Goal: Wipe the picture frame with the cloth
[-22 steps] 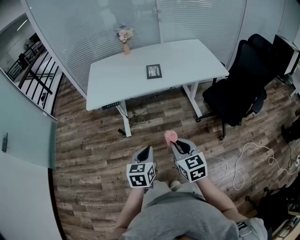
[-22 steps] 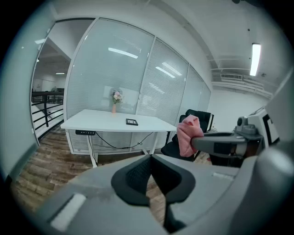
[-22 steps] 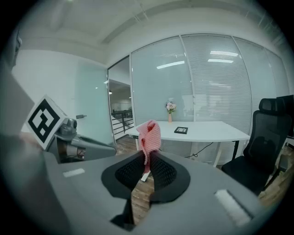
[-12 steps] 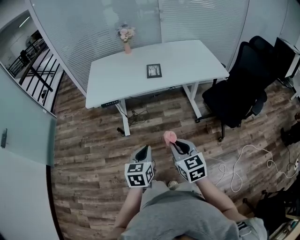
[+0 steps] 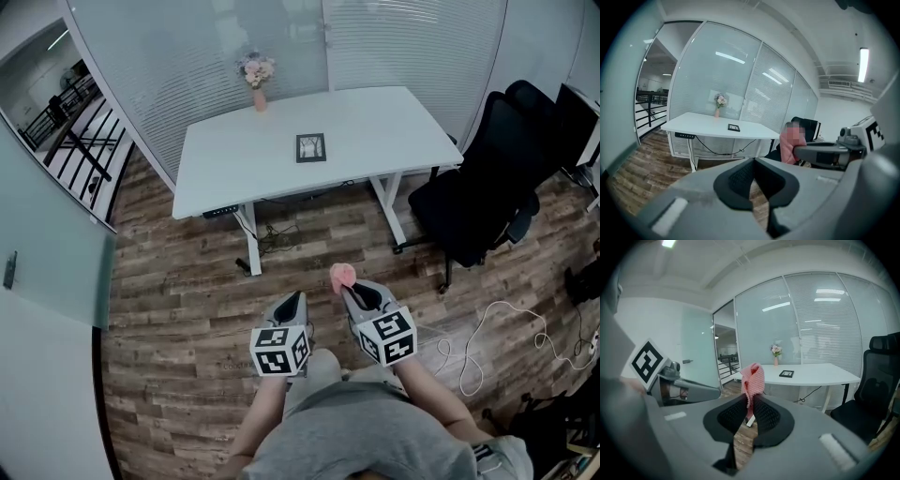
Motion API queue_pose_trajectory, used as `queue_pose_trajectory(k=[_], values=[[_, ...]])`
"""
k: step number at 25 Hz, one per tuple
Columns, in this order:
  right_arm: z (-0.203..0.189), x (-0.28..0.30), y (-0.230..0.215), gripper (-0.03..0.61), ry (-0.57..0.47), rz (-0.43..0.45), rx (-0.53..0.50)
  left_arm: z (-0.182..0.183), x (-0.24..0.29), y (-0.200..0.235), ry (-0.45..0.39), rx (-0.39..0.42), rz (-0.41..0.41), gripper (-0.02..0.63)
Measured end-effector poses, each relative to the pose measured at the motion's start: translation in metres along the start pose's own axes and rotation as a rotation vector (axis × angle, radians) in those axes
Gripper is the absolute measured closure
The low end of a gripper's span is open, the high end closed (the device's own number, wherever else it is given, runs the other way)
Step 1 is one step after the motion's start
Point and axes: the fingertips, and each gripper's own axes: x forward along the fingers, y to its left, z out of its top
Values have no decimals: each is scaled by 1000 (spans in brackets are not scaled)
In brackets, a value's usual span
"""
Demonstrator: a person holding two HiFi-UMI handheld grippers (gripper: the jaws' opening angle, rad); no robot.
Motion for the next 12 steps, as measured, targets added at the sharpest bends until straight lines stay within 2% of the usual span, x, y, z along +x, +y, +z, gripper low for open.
queue_pose_trajectory(k=[7, 12], values=[[6, 21, -8, 539, -1, 27, -4, 8, 17, 8, 0, 4, 8, 612], [13, 47, -26, 538, 7, 27, -4, 20, 47, 24, 4, -35, 12, 612]])
